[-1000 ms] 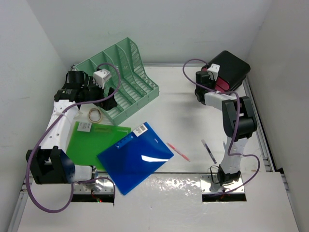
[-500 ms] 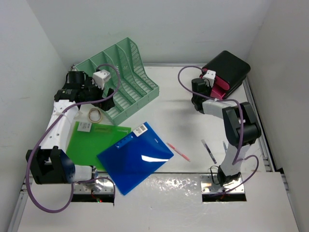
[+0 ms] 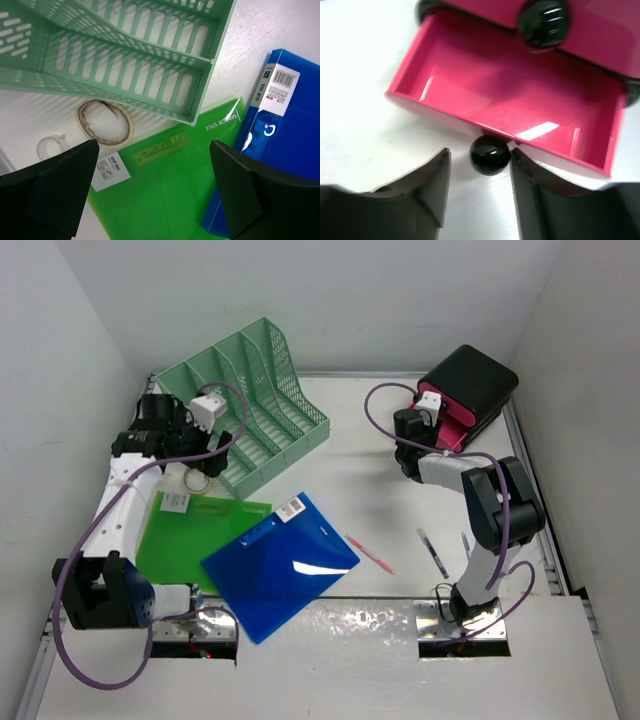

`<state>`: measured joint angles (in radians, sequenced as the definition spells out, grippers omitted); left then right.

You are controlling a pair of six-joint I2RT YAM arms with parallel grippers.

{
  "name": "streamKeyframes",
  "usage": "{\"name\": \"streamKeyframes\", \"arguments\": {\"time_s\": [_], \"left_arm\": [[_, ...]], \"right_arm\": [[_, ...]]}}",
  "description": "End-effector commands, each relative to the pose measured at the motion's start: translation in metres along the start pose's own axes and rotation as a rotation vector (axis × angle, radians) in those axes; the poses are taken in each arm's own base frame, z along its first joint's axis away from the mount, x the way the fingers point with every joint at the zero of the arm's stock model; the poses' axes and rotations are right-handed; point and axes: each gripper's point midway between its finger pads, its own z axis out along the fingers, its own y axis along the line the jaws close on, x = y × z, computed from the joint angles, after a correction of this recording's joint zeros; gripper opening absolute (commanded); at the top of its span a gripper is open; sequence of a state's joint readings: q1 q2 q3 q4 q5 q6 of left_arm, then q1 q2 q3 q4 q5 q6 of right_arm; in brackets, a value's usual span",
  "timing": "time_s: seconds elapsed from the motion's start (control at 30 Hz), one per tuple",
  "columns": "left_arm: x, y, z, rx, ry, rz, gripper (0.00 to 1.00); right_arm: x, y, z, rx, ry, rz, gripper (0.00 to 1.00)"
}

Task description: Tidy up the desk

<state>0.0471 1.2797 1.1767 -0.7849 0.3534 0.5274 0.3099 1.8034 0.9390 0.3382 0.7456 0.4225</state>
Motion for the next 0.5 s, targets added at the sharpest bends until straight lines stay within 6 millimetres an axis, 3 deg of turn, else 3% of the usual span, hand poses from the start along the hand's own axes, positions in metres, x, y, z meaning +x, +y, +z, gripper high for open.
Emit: {"name": "streamKeyframes", "arguments": {"time_s": [0.0,0.1,0.13,0.17,0.3,0.47], "left_arm": [[0.006,0.003,-0.019,-0.054,-0.001,0.022,0.92],[0.031,0.009,-0.028,-0.103,0.077,0.017,0.91],[0.038,0.014,-0.031,-0.125,0.096,0.015,0.91],[0.053,0.024,-0.038,-0.172,0.128,-0.011,0.91],[0.088,0.052,-0.062,-0.269,0.195,-0.065,0.91],[0.113,0.089,-0.074,-0.359,0.236,-0.189,0.87]], "right_arm": [[-0.021,0.034,-0.012,-0.189,-0.023,0.01,0.56],[-0.023,0.045,-0.02,-0.266,-0.017,-0.022,0.71],[-0.021,0.051,-0.025,-0.31,-0.008,-0.039,0.84],[-0.029,0.053,-0.031,-0.34,-0.022,-0.038,0.87],[-0.029,0.082,-0.06,-0.588,-0.023,-0.095,0.89],[-0.035,0.097,-0.091,-0.768,-0.048,-0.123,0.88]]}}
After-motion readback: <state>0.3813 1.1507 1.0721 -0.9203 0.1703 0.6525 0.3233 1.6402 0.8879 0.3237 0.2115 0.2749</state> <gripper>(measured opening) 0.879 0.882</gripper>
